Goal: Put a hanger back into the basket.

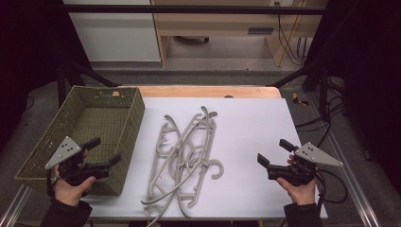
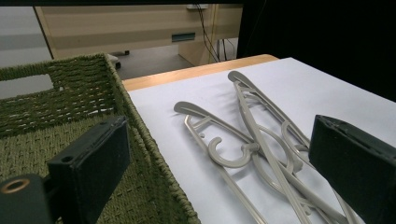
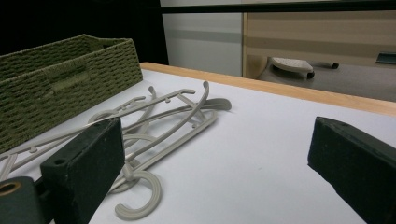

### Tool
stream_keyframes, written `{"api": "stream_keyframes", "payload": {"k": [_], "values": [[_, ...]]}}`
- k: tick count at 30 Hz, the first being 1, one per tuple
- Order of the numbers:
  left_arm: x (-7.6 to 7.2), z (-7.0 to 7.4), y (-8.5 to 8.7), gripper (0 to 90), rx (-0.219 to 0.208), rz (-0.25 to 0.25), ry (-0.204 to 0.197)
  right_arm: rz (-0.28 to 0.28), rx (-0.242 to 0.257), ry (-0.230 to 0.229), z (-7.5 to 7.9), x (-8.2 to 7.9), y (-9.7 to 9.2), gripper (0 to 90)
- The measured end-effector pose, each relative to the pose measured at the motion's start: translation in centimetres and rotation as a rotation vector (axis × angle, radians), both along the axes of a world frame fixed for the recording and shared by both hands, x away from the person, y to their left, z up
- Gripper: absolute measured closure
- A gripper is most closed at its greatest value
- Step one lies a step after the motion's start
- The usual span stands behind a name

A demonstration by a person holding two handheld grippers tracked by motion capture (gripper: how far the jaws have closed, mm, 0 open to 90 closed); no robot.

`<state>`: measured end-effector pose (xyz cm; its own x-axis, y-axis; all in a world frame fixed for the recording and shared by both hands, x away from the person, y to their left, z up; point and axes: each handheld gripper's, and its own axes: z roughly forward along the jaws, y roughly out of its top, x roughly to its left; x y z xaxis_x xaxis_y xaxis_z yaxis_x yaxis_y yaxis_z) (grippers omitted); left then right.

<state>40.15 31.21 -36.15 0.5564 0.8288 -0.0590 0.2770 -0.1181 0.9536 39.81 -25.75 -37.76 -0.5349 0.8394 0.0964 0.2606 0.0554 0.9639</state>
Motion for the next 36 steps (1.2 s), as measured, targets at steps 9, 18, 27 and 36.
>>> {"api": "stream_keyframes", "payload": {"k": [9,18,27,36], "values": [[-0.1,0.4,-0.8,5.2,0.027,-0.014,0.009,0.006,0.001,0.003,0.1,0.0,0.1,4.0],[0.0,0.8,-3.0,5.4,0.074,-0.055,0.033,0.017,-0.013,0.009,0.1,0.0,0.6,3.8],[0.1,0.7,-6.1,5.4,0.125,-0.126,0.061,0.024,-0.022,0.011,0.0,0.0,1.0,3.7],[0.1,0.3,-9.1,6.0,0.179,-0.189,0.102,0.033,-0.023,0.017,0.0,0.1,1.4,3.5]]}}
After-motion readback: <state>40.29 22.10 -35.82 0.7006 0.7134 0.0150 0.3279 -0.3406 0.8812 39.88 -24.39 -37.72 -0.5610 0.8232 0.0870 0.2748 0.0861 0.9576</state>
